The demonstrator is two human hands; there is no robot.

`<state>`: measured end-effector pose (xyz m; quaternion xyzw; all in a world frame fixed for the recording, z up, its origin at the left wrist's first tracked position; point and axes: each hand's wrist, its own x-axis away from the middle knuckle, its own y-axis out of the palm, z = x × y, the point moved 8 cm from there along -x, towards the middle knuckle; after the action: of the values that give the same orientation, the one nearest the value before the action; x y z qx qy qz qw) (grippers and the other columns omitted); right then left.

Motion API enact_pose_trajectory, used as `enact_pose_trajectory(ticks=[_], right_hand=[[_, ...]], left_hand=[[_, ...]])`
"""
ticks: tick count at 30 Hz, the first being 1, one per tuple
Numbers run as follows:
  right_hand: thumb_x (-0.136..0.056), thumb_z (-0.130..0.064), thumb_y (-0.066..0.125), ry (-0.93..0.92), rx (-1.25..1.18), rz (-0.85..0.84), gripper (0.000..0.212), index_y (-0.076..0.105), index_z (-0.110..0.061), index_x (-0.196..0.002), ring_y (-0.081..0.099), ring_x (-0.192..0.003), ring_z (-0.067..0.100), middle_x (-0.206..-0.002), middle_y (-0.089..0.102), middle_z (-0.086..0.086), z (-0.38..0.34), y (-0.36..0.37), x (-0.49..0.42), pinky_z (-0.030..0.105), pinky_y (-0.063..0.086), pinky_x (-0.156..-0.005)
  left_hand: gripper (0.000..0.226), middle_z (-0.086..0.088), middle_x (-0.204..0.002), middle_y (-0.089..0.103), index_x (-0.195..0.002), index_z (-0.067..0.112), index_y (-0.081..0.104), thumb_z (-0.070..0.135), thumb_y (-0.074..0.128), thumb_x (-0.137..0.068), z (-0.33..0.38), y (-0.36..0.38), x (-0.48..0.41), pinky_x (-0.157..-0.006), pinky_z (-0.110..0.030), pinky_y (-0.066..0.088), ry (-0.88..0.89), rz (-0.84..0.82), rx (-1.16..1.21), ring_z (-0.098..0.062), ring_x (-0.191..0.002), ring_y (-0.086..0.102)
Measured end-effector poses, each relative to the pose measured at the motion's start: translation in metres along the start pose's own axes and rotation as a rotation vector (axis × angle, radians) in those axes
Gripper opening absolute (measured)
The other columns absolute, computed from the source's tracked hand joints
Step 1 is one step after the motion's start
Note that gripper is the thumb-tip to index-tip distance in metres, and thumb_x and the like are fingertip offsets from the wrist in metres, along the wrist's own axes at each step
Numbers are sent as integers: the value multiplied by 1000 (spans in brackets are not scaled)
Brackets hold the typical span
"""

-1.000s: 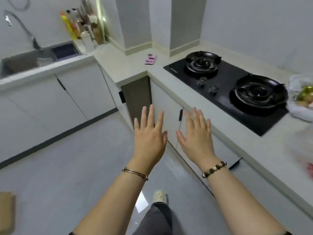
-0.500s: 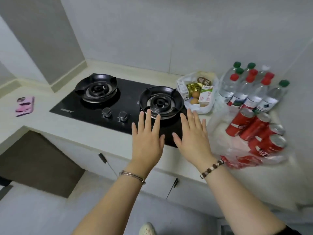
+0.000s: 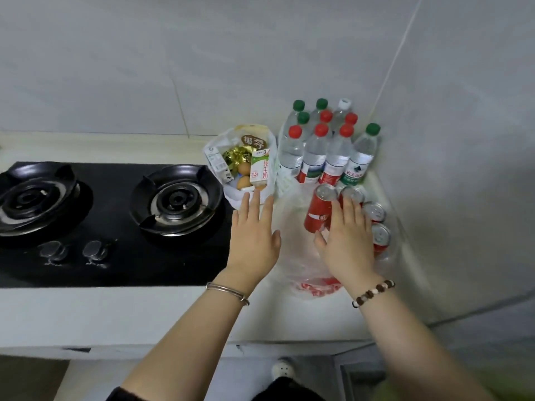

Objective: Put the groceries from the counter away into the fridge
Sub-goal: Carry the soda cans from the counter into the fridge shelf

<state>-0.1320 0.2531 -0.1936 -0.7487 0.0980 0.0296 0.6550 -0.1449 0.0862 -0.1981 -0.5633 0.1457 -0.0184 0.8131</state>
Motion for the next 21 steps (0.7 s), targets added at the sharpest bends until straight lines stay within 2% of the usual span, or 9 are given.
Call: enact_pose_trajectory(ticks=[2, 5, 9, 14, 17, 21], right_hand=[[-83, -42, 57, 85, 12, 1, 78, 25, -10, -146, 22, -140, 30, -152, 26, 14, 30, 0, -10, 46, 18, -114], [-73, -50, 63, 240, -55, 3, 90, 27, -5, -143, 37, -131, 33, -142, 39, 18, 73, 0, -18, 45, 33, -107], [-71, -52, 71, 357, -139, -84, 104, 16, -5, -146, 41, -128, 28, -144, 37, 13, 106, 12, -19, 37, 41, -97], [-76, -51, 69, 419, -107, -176, 96, 18, -8, -145, 57, -104, 26, -124, 54, 7, 120, 20, -19, 33, 48, -75], [-76, -53, 68, 469, -113, -227, 89, 24, -9, -140, 61, -94, 26, -114, 60, 5, 125, 28, -17, 28, 40, -62], [-76, -49, 70, 502, -171, -258, 66, 40, -10, -121, 62, -88, 27, -103, 64, 5, 128, 36, -18, 26, 35, -58]], left_hand=[[70, -16, -155, 16, -147, 11, 24, 24, 57, -87, 21, 16, -19, -115, -48, 18, 37, -35, 59, -34, -144, 9], [70, -15, -156, 15, -148, 12, 21, 24, 55, -88, 49, 45, -49, -117, -41, 12, 74, -118, 120, -31, -145, 9], [75, -14, -153, 24, -147, 10, 26, 22, 62, -82, 73, 69, -92, -116, -41, 20, 68, -144, 237, -32, -141, 20], [80, -7, -153, 27, -148, 15, 23, 25, 65, -80, 93, 101, -118, -110, -43, 30, 84, -318, 163, -31, -135, 30], [75, -7, -140, 38, -143, 15, 31, 24, 68, -79, 97, 104, -120, -101, -41, 39, 98, -323, 106, -32, -121, 42], [61, -12, -125, 41, -134, 13, 41, 17, 65, -79, 91, 100, -117, -91, -38, 45, 66, -304, 78, -32, -109, 48]])
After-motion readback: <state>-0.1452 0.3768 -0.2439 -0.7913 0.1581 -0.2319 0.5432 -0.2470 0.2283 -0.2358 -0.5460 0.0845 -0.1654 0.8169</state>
